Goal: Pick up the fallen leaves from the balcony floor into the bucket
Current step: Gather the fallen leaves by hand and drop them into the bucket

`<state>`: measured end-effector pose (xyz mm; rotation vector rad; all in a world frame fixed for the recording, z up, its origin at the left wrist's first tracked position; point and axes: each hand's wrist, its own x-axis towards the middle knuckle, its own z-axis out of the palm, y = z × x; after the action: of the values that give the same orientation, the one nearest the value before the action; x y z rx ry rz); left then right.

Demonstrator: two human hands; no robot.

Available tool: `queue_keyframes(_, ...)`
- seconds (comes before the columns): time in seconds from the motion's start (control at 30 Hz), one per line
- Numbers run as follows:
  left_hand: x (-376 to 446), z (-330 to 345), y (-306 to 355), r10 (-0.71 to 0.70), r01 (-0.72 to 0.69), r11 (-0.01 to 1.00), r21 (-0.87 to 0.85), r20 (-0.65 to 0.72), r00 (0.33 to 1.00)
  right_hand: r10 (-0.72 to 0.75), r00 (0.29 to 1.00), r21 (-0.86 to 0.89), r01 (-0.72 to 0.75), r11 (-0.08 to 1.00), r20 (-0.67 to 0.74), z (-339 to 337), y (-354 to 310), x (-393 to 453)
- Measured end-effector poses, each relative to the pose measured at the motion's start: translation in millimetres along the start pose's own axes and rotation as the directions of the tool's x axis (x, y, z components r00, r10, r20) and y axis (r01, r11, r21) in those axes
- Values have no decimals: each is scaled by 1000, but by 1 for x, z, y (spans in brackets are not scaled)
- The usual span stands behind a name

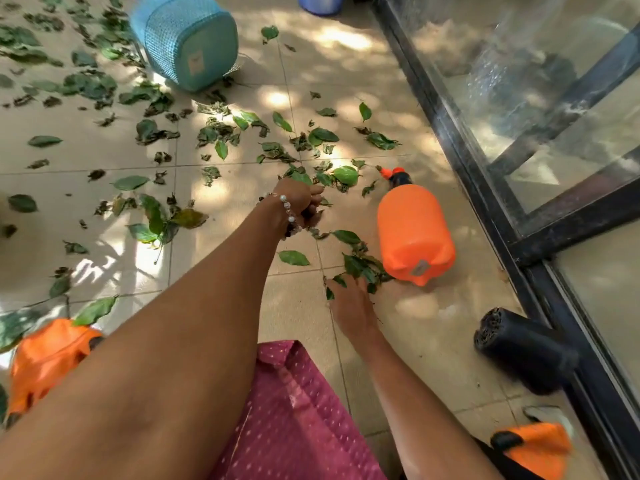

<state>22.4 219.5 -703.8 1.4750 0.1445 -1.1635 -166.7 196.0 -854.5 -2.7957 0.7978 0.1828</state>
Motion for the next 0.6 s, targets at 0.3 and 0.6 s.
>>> queue_keyframes(0.3, 10, 9, -4, -74, 62, 965, 255, 39, 996, 323, 946, 734, -195, 651, -35, -29, -5, 11)
queue_keyframes(0.6, 11, 32, -14, -23, -116, 614, 781, 164, 986, 447, 892, 959, 68, -275, 65, -99, -13, 30)
